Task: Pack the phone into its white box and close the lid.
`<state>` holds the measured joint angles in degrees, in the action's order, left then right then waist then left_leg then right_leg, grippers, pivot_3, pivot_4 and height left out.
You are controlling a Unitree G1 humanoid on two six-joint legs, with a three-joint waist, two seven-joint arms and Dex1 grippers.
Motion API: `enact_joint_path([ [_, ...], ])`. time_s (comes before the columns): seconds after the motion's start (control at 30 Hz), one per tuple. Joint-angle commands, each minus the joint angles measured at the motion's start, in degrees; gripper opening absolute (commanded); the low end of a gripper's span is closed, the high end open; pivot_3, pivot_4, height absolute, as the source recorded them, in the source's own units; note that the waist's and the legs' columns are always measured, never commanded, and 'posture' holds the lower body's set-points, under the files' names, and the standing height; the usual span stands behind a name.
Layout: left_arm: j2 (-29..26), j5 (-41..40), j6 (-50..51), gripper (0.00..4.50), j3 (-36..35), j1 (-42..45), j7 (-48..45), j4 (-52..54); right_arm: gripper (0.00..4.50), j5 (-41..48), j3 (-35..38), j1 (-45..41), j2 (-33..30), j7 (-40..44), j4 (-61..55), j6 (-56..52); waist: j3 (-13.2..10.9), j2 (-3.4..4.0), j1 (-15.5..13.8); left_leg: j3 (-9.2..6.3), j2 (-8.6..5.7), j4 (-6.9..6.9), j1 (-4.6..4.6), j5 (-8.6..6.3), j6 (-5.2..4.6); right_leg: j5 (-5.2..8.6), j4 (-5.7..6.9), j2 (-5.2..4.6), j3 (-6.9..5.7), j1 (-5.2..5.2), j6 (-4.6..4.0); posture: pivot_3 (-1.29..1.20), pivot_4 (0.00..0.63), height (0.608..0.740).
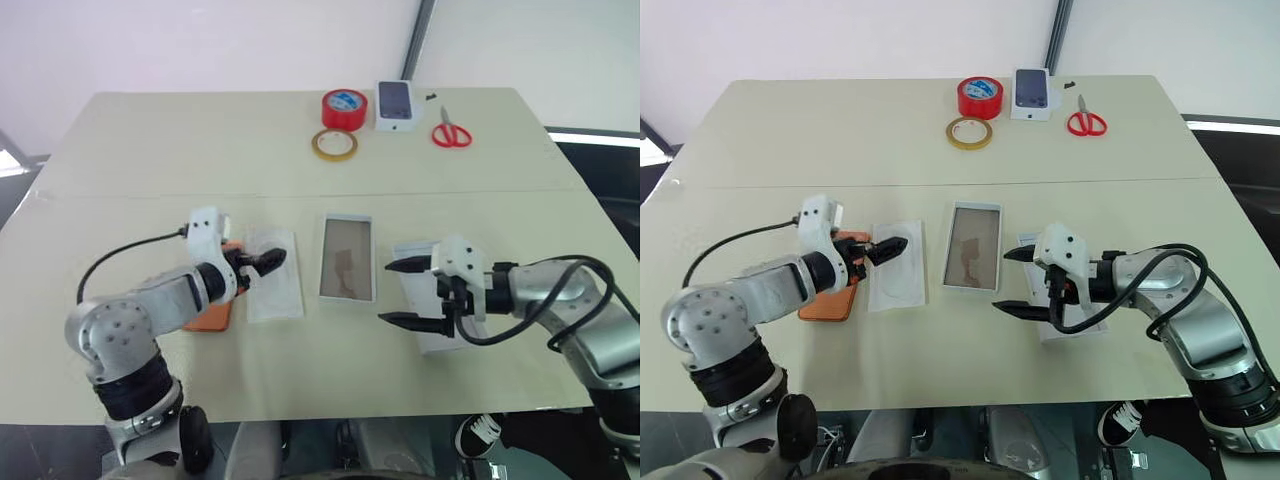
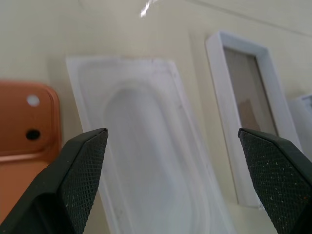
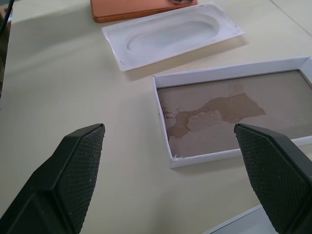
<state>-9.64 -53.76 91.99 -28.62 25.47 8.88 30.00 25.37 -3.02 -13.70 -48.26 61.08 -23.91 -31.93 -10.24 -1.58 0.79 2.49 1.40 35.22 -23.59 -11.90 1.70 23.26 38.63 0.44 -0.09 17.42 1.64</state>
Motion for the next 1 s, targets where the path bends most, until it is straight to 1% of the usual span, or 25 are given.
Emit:
enact_joint_path([
  [0.03, -0.6, -2.3, 0.5, 4.50, -2.3, -0.1, 0.9, 1.7, 4.45, 0.1, 0.1, -1.1, 0.2, 0.3, -0.5, 1.4, 0.0, -0.01, -0.1, 0.00, 0.00, 0.00, 0.00, 0.00, 0.00, 0.00, 0.00, 0.00, 0.00, 0.00, 0.00, 0.00, 0.150, 0.740],
  [0.17, -2.1, -6.2, 0.5, 4.50, -0.7, -2.8, 4.4, 0.9, 4.45, -0.2, -0.5, -1.9, 0.4, 0.8, 0.4, 1.9, 0.0, -0.02, -0.1, -0.01, 0.00, 0.01, 0.00, 0.00, 0.00, -0.01, 0.00, -0.02, 0.00, 0.00, 0.02, 0.00, 0.150, 0.740],
  [0.33, -1.5, -10.4, 0.5, 4.50, -0.8, -3.7, 10.0, -0.3, 4.45, -0.3, -1.0, -2.5, 0.6, 1.1, 1.2, 2.4, 0.0, -0.08, -0.2, -0.01, 0.00, 0.02, 0.00, 0.00, 0.00, -0.03, -0.01, -0.02, 0.00, -0.01, 0.04, 0.00, 0.150, 0.740],
  [0.43, -2.5, -14.5, 0.5, 4.50, 0.0, -4.1, 13.0, -2.1, 4.45, -0.5, -1.0, -2.6, 0.6, 1.3, 1.6, 2.7, 0.0, -0.08, -0.2, -0.01, -0.01, 0.01, -0.01, 0.00, 0.00, -0.03, -0.03, -0.02, 0.00, -0.01, 0.05, 0.00, 0.150, 0.740],
  [0.67, -1.9, -23.4, 0.5, 4.50, 0.8, -5.0, 18.7, -4.6, 4.45, -0.6, -0.9, -2.7, 0.7, 1.2, 1.6, 2.8, 0.0, -0.09, -0.1, -0.02, -0.01, 0.01, -0.01, 0.00, 0.00, -0.03, -0.03, -0.03, 0.00, -0.01, 0.06, 0.00, 0.150, 0.740],
  [0.83, -3.9, -29.0, -2.6, 4.50, 2.7, -6.7, 23.3, -6.7, 4.45, -0.8, -0.8, -2.8, 0.8, 1.1, 1.5, 2.8, -0.1, -0.09, -0.2, -0.01, -0.01, 0.01, -0.01, 0.00, 0.00, -0.03, -0.04, -0.02, 0.00, -0.01, 0.06, 0.00, 0.150, 0.740],
  [0.93, -6.0, -34.8, -7.3, 4.50, 4.7, -8.4, 27.4, -9.1, 4.45, -0.9, -0.7, -3.0, 0.8, 1.0, 1.7, 2.9, 0.0, -0.09, -0.1, -0.02, -0.01, 0.01, 0.00, 0.00, 0.00, -0.03, -0.05, -0.03, 0.00, -0.02, 0.05, 0.00, 0.150, 0.740],
  [1.0, -8.0, -38.9, -11.3, 3.99, 6.6, -9.9, 30.3, -10.1, 4.50, -1.1, -0.6, -3.0, 0.8, 1.1, 1.8, 3.0, 0.0, -0.08, -0.1, -0.02, -0.01, 0.01, 0.01, 0.00, 0.00, -0.03, -0.05, -0.03, 0.00, -0.03, 0.05, 0.00, 0.150, 0.740],
])
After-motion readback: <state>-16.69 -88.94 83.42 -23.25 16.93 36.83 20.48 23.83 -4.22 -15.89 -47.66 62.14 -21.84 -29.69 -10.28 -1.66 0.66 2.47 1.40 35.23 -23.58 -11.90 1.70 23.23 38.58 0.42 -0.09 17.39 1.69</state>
